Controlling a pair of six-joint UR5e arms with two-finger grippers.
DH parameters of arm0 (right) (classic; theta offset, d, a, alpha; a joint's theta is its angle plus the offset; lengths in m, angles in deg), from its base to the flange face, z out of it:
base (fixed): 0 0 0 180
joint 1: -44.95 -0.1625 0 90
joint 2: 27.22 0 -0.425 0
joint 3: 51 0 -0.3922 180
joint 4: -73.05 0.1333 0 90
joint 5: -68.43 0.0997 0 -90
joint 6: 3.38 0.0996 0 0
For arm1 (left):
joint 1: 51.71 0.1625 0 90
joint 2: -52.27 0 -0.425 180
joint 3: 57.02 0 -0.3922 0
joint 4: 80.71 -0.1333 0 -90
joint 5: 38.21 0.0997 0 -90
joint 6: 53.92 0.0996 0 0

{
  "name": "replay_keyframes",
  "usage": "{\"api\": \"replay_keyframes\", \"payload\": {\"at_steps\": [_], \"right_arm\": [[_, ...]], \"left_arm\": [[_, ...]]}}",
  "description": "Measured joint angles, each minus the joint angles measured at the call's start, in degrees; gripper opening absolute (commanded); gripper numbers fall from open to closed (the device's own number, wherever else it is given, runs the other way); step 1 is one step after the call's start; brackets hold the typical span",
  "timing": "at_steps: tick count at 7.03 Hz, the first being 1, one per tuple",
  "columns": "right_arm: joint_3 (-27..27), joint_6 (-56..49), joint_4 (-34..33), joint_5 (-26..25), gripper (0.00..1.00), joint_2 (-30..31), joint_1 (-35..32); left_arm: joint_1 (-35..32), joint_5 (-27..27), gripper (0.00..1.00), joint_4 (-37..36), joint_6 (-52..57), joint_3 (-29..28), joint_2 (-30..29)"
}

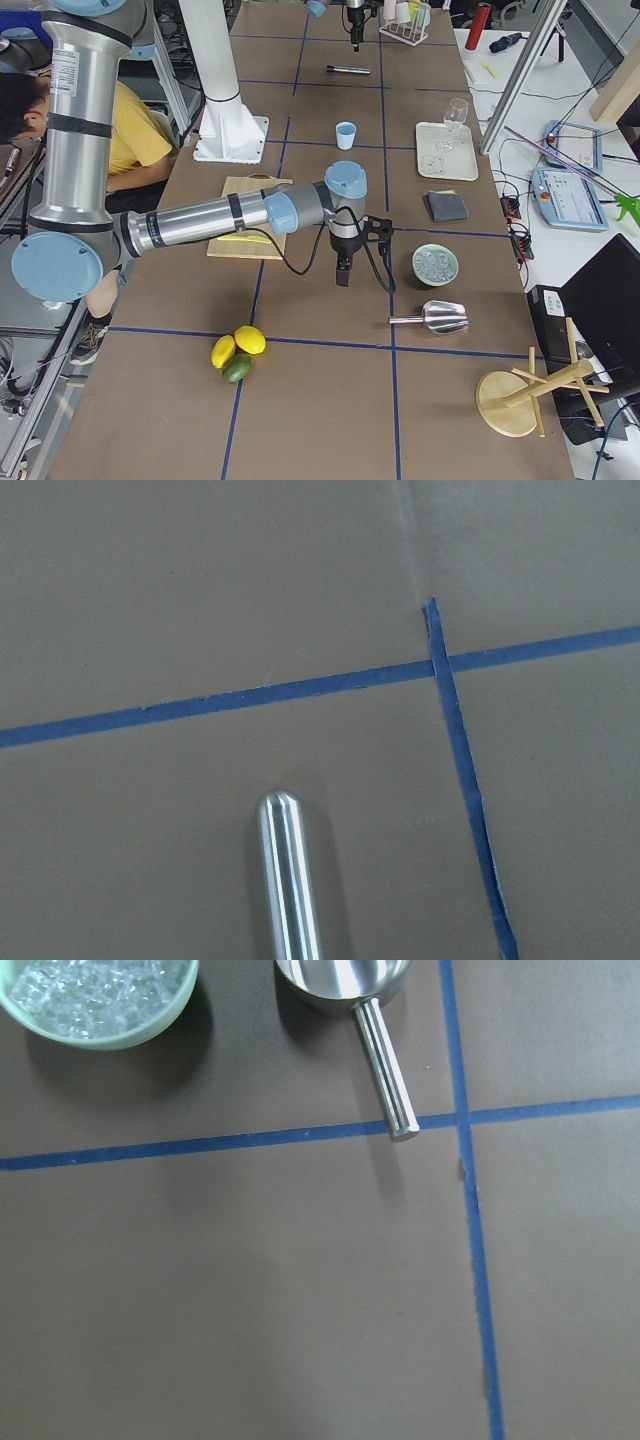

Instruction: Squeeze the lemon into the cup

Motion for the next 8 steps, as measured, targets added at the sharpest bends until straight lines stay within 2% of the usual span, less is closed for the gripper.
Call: {"api": "replay_keyframes", "payload": {"at_steps": [1,2,4,6,8], "right_arm": [[4.84,-9.29,-0.06,1.39,1.0,-0.96,-4.47],[10.37,-17.86,-0.16,3.37,1.0,-2.64,-8.25],[18.07,-27.64,-0.51,6.61,1.0,-5.43,-13.11],[19.38,-29.7,-0.67,7.15,1.0,-6.4,-14.64],[19.02,-29.82,-1.34,6.72,1.0,-7.91,-14.79]], "left_arm": [[-6.63,-5.04,1.0,-0.26,7.96,-0.3,1.56],[-12.4,-7.55,1.0,-1.29,15.27,-1.47,2.4],[-22.04,-8.89,1.0,-11.49,30.49,-3.42,2.61],[-28.55,-8.99,1.0,-23.81,41.9,-2.82,3.42],[-30.19,-8.48,1.0,-26.48,43.99,-1.04,7.01]]}}
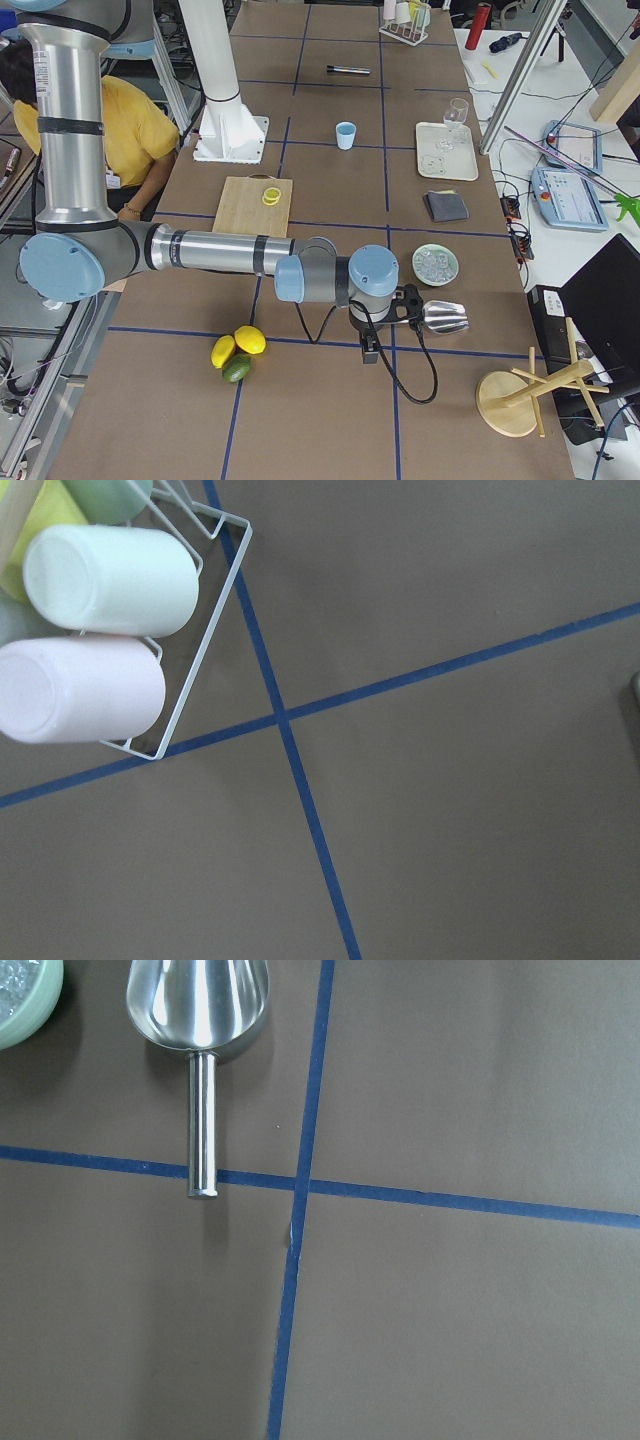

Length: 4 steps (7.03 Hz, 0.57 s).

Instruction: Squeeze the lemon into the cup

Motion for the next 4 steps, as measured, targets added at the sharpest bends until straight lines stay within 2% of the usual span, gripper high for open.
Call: {"api": "replay_keyframes", "payload": {"at_steps": [2,4], "right_arm": [[-0.55,0.01,-1.46,-0.63,1.0,-0.59,0.13],[-1.72,0.01,-1.71,-0.31,1.0,-0.11,0.18]], "left_arm": [[-0.01,0.19,1.0,0.17,0.08,0.08,0.81],[0.56,1.85,1.0,1.07,0.33,-4.14,-3.0]]}}
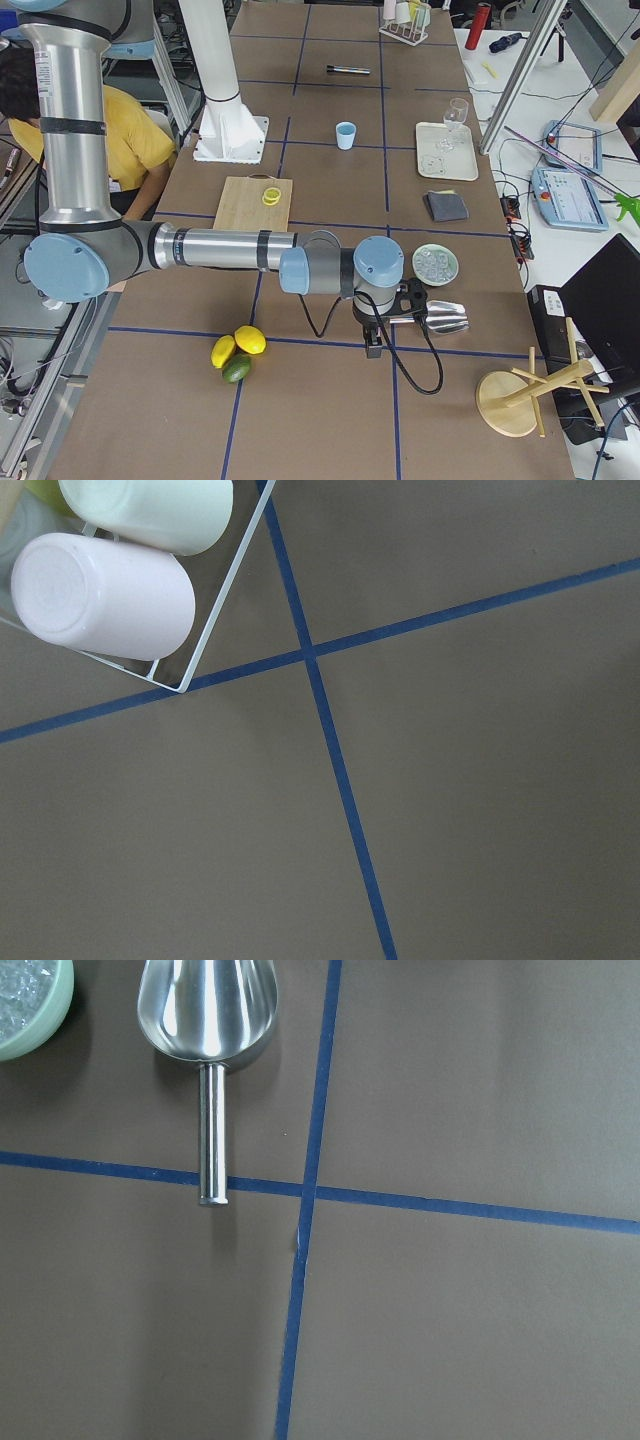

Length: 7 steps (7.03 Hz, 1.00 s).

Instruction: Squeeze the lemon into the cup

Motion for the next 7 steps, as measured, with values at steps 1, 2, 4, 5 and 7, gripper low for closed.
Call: {"api": "replay_keyframes", "payload": {"at_steps": [1,2,4,5,7], "right_arm": [[-1.08,0.0,-0.07,0.05,1.0,0.2,0.04],[-1.81,0.0,-0.1,0.18,1.0,0.48,0.06],[-2.77,0.06,0.12,0.65,1.0,2.13,0.21],[-2.98,0.12,0.24,0.8,1.0,2.56,0.23],[-3.07,0.48,0.27,1.41,1.0,2.82,0.27]], "left_arm": [[0.29,0.69,1.0,-0.22,0.12,-0.35,-1.13],[0.51,0.94,1.0,-0.5,0.17,-0.31,-1.47],[0.7,0.99,1.0,-0.56,0.2,0.27,-1.4],[0.78,0.93,1.0,-0.29,0.22,0.4,-1.41],[0.83,0.75,1.0,-0.2,0.26,1.19,-1.38]]}}
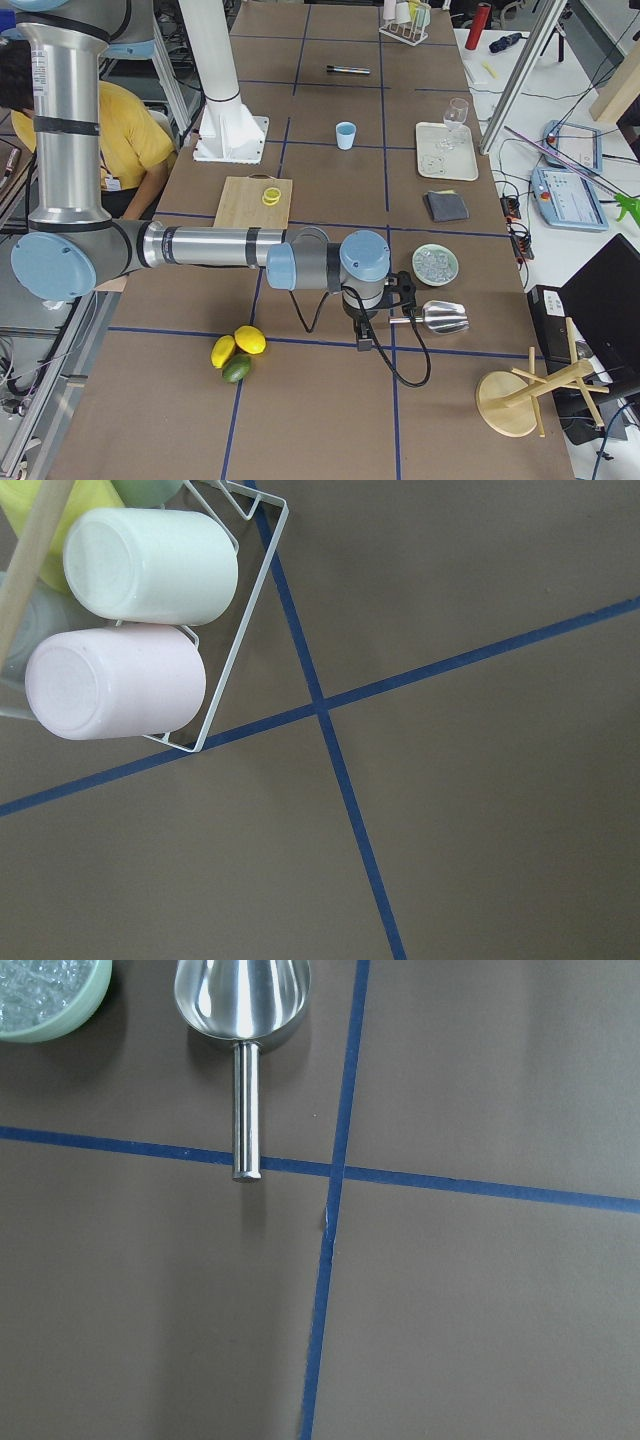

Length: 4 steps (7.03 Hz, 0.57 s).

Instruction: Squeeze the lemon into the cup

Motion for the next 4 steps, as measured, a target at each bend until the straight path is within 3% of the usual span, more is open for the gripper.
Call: {"api": "replay_keyframes", "payload": {"at_steps": [4], "right_arm": [[0.5,0.25,-0.09,-0.66,1.0,0.3,3.25]], "left_arm": [[0.09,1.45,1.0,-0.36,-0.55,0.41,-0.27]]}}
